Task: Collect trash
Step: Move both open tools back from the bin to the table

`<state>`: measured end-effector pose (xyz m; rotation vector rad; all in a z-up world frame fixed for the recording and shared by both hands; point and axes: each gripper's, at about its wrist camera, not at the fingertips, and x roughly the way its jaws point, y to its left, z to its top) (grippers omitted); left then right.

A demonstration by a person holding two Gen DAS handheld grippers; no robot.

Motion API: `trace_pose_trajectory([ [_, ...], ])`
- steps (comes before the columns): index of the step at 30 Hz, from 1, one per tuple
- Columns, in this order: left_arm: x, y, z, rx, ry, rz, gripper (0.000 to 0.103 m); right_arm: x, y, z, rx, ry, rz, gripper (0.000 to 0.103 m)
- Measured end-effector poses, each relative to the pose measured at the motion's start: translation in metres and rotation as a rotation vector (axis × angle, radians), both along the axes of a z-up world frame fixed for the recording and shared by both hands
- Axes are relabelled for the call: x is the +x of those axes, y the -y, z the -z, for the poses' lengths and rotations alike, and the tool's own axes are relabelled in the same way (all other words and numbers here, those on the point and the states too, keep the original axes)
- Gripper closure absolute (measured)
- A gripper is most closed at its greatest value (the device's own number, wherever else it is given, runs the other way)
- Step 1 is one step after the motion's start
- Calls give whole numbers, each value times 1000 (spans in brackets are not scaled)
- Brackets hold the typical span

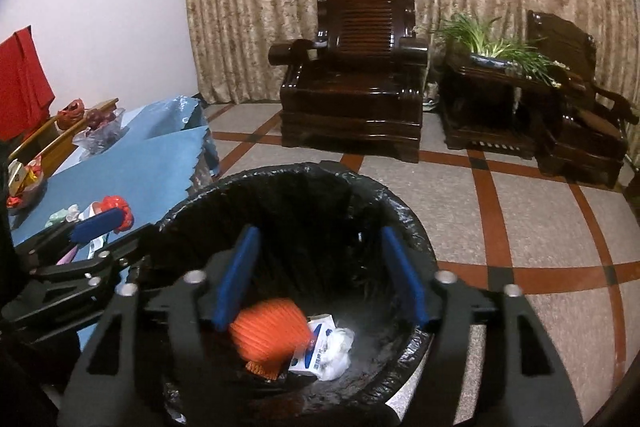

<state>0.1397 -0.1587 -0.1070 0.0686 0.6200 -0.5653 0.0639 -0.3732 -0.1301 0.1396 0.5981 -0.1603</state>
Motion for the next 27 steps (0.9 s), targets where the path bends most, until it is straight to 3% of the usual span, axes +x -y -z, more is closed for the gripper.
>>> trace_pose_trajectory([
  [2, -2, -10, -1, -2, 10, -26, 21, 0, -2, -3, 1, 12, 17, 11],
  [5, -4, -27, -5, -10, 29, -69, 12, -1, -8, -7, 33, 28, 10, 5],
  [8, -4, -46, -9, -13, 41, -114, 6, 1, -16, -12, 44, 31, -3, 5],
  [27, -20, -183, -17, 19, 74, -381, 6, 38, -136, -27, 51, 55, -243, 5],
])
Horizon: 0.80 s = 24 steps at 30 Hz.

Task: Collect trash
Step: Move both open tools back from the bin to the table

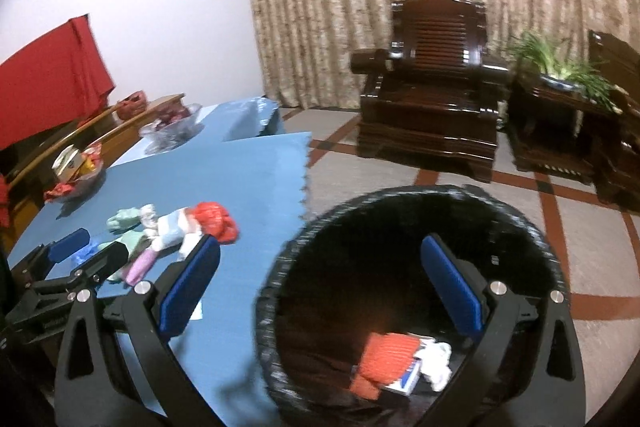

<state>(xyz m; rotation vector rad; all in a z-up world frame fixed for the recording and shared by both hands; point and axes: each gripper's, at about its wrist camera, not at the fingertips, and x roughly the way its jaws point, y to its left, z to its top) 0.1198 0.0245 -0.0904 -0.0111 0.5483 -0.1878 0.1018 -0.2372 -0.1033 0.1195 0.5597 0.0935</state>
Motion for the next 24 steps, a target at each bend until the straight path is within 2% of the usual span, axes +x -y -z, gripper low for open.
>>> trace_pose_trajectory([
  [13, 0, -92, 10, 18, 4, -172, 6, 28, -95, 5, -18, 21, -183, 5],
  [24, 15, -142, 36, 31, -39, -255, 7, 65, -151, 39, -45, -41, -256, 6],
])
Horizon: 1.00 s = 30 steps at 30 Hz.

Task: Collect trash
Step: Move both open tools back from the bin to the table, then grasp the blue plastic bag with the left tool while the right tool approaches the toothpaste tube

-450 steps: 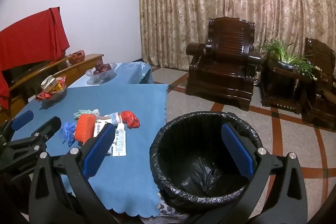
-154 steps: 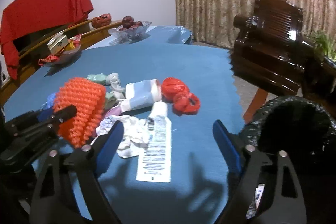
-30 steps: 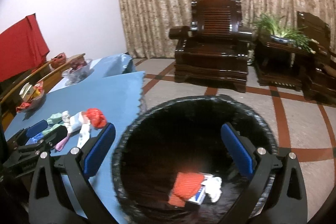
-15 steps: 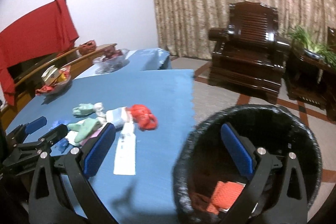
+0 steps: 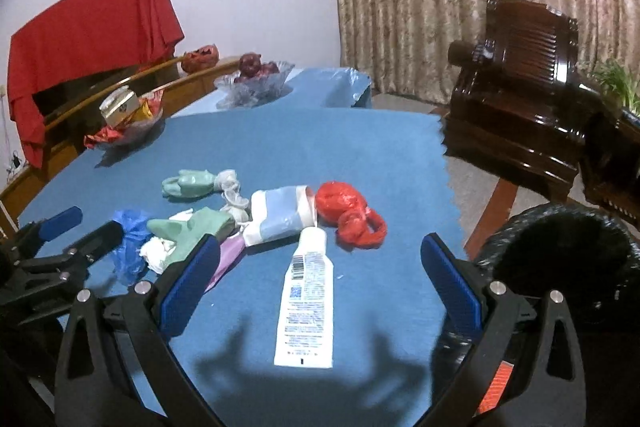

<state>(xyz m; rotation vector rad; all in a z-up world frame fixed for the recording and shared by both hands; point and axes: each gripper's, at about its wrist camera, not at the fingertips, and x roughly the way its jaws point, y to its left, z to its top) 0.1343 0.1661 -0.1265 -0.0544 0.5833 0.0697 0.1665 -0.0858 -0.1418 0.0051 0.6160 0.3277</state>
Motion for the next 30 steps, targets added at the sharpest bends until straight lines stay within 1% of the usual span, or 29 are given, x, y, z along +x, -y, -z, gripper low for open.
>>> trace_pose_trajectory([
  [4, 7, -15, 13, 0, -26, -27, 7, 16, -12, 20, -24, -39, 3, 6],
  [9, 17, -26, 29, 1, -61, -42, 8, 32, -18, 41, -49, -85, 4, 11],
  [12, 22, -30, 37, 1, -81, -48, 8, 42, -21, 53, -58, -124, 1, 18],
  [16, 25, -37, 43, -6, -99, -64, 9, 53, -25, 61, -63, -159, 0, 20],
  [17, 26, -39, 44, -7, -102, -68, 9, 55, -26, 63, -66, -166, -1, 22],
  [19, 28, -44, 47, -6, -110, -77, 11, 60, -28, 66, -68, -183, -9, 25],
  [21, 32, -46, 49, -6, -123, -72, 15, 64, -29, 69, -73, -201, -10, 27],
  [23, 35, -46, 53, 0, -135, -61, 16, 66, -31, 72, -82, -224, -15, 33],
  [25, 37, -47, 54, -7, -141, -58, 18, 68, -33, 74, -87, -237, -22, 36],
  [27, 39, -48, 57, -20, -152, -52, 22, 69, -35, 77, -92, -251, -27, 40],
  [28, 39, -48, 59, -23, -156, -51, 23, 70, -35, 77, -93, -255, -31, 45],
  [30, 39, -48, 61, -31, -166, -49, 27, 70, -37, 79, -97, -265, -41, 50],
])
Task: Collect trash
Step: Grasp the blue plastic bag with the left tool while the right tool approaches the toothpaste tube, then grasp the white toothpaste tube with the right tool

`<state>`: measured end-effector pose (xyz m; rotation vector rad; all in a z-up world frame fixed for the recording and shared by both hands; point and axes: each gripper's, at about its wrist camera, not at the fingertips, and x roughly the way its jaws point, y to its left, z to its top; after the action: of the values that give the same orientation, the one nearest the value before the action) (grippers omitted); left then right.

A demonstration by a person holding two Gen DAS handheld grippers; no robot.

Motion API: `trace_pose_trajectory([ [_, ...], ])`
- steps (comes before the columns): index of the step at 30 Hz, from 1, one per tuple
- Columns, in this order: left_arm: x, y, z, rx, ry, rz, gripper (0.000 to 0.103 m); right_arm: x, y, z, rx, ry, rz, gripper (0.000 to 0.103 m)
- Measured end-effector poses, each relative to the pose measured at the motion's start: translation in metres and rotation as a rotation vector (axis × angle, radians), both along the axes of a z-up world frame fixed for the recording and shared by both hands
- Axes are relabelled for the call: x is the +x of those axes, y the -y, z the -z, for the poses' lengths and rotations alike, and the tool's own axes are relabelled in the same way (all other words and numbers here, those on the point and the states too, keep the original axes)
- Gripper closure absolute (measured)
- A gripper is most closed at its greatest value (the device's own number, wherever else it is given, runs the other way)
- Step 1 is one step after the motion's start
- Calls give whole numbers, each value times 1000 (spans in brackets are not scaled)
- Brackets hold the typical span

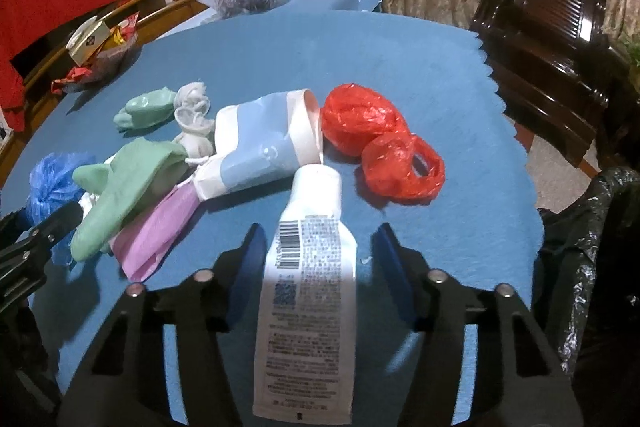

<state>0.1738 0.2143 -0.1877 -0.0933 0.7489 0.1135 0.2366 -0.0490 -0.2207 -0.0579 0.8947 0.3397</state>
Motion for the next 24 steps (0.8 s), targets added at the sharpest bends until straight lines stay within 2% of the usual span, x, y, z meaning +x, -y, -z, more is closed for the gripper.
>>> trace_pose_trajectory([
  [2, 0, -1, 2, -9, -7, -2, 30, -2, -1, 1, 1, -6, -8, 56],
  [6, -1, -3, 4, -16, -15, -9, 37, -6, -2, 1, 5, -9, -19, 57],
  [9, -1, -5, 6, -35, -23, -5, 51, -9, -1, 1, 14, -12, -21, 60],
  [13, -2, -4, 6, -34, -29, -8, 63, -14, 2, -3, 59, 3, -44, 61],
  [14, -3, -4, 5, -32, -30, -8, 64, -17, 2, -6, 69, 20, -50, 68],
  [15, -4, -3, 4, -31, -29, -8, 66, -18, 2, -8, 68, 32, -53, 87],
  [17, -6, -4, 2, -38, -27, -11, 67, -20, 1, -12, 70, 35, -69, 93],
  [24, -14, -3, -3, -56, -21, -12, 67, -17, 1, -11, 74, -3, -80, 88],
])
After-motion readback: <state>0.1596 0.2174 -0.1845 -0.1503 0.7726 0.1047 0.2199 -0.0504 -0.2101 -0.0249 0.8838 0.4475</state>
